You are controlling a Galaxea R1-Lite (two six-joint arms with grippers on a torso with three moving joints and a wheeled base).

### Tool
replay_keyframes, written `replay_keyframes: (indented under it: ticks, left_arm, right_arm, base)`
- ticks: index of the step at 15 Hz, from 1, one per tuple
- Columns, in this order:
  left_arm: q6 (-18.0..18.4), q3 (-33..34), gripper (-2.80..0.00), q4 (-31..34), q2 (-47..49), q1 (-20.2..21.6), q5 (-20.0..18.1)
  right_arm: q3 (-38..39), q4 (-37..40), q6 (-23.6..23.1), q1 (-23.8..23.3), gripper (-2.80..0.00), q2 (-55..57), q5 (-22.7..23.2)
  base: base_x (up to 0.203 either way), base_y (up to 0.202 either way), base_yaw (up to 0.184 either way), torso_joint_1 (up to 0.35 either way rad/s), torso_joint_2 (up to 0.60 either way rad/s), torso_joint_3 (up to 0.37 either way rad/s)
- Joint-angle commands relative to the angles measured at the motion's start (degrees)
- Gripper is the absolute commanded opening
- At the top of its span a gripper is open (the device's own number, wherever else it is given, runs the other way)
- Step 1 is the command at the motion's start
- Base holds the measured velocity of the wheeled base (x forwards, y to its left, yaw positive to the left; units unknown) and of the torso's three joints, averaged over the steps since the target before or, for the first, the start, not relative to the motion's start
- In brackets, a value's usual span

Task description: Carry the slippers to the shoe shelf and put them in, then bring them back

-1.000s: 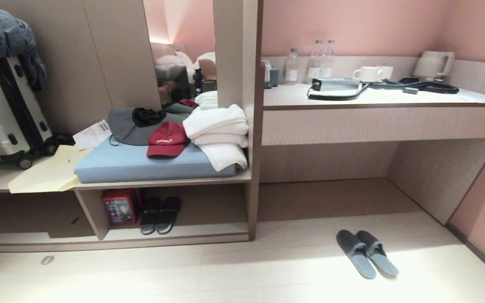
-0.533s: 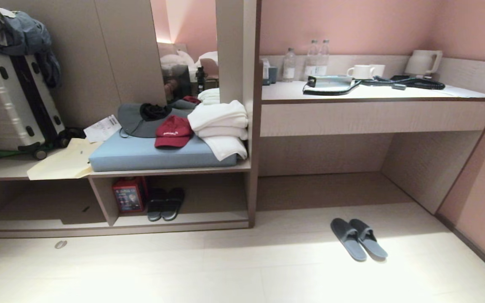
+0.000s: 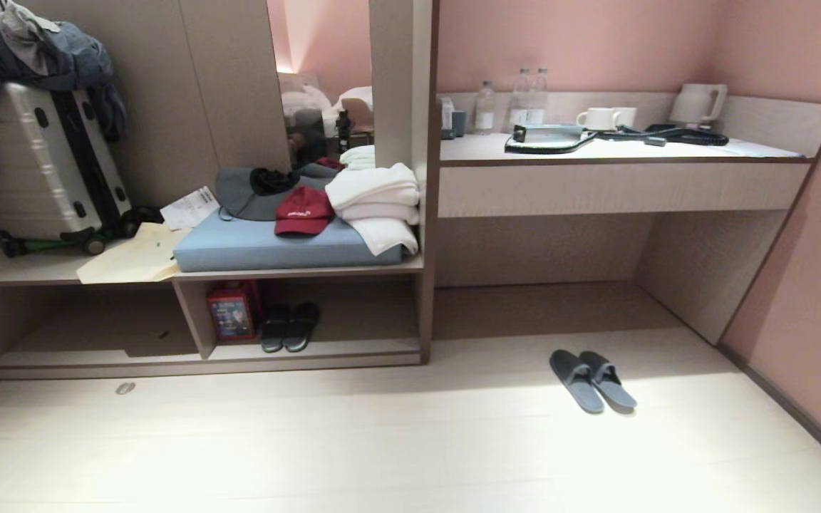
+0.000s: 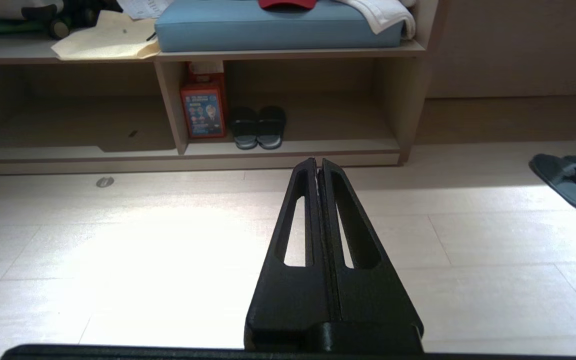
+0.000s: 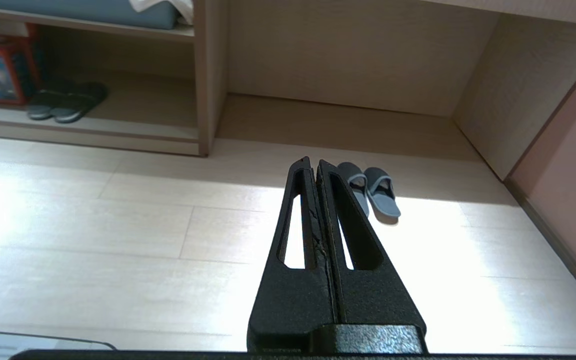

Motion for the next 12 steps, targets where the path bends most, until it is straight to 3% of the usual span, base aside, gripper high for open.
replay_keyframes:
  ticks: [1, 12]
  left_arm:
    - [-0.05, 0.0, -2.8, -0.03, 0.05, 0.09, 0.02]
    - [-0.05, 0.0, -2.8, -0.03, 0.05, 0.0, 0.02]
  right_arm:
    - [0.0, -0.03, -0.12, 0.02, -2.8, 0.07, 0.02]
    - [0.0, -0.03, -0.03, -0.06, -2.8, 0.07, 0.02]
  base:
    - [-0.197, 0.0, -0.001, 0.002, 0.0, 0.0]
    - [-0.196, 0.0, 0.001, 0.002, 0.0, 0.003]
